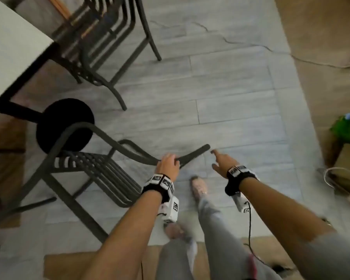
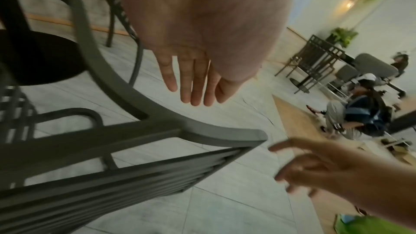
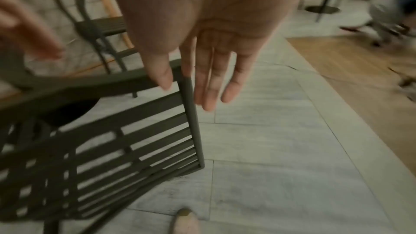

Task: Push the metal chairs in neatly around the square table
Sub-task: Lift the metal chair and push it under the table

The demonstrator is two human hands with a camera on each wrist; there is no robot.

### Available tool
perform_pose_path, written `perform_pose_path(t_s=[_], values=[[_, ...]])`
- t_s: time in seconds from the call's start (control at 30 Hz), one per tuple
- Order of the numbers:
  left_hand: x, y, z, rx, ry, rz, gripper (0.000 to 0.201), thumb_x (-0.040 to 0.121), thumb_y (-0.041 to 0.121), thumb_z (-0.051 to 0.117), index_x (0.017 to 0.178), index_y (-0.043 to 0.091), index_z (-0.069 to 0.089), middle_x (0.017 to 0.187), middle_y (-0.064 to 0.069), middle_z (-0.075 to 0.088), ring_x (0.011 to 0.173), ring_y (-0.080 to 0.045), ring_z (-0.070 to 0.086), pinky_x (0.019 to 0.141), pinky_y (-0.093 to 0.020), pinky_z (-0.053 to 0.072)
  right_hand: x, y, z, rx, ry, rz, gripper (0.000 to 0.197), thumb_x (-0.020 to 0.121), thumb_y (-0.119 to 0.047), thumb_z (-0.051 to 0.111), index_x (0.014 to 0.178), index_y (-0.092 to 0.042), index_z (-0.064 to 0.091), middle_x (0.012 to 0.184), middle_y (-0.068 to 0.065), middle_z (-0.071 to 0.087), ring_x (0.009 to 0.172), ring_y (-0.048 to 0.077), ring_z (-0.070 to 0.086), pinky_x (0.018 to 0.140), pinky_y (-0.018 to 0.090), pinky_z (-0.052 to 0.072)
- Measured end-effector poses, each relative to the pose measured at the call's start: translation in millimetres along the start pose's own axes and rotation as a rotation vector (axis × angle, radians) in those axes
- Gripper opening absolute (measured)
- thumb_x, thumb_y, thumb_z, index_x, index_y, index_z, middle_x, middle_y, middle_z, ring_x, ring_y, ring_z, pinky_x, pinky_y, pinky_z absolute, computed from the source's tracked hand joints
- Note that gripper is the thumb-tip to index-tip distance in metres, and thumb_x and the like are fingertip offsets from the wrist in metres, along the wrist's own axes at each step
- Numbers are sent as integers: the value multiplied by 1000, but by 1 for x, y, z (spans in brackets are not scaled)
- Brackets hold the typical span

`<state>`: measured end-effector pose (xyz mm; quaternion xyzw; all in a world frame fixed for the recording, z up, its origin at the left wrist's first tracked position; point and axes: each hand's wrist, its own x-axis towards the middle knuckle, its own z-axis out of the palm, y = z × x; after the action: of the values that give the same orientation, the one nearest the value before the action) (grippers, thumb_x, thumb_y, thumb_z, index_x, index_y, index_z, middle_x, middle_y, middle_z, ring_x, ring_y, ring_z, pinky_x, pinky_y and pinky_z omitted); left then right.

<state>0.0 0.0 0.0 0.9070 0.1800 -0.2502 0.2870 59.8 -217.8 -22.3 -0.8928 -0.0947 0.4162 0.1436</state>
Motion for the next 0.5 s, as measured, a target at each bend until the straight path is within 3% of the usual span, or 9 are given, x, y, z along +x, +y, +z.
perform_pose_path(t_s=[0.13,0.27,0.33,0.5], values=[[50,36,25,-22,-153,-21,34,94,27,45,112,4,62,120,-21,64,112,-37,59,93,-41,45,29,-2,-3,59,116,-98,33,89,-23,55,116,-8,42,118,17,63,99,39,62,78,44,50],[75,56,52,67,-261,-44,48,92,48,42,115,10,59,120,-17,64,111,-37,58,96,-46,46,35,2,9,100,130,-102,32,86,-18,56,109,-9,35,110,17,65,88,41,64,71,47,53],[85,64,58,28,-302,-92,54,91,54,39,115,8,57,122,-19,64,113,-37,59,96,-42,45,39,7,13,81,111,-106,37,84,-15,57,111,-9,33,111,18,65,90,42,65,72,51,54],[77,77,44,80,-303,-27,69,85,71,33,101,12,64,105,-15,69,96,-35,65,76,-37,45,43,13,9,187,105,-73,50,79,-11,66,110,-11,26,121,17,63,103,38,65,79,53,55]])
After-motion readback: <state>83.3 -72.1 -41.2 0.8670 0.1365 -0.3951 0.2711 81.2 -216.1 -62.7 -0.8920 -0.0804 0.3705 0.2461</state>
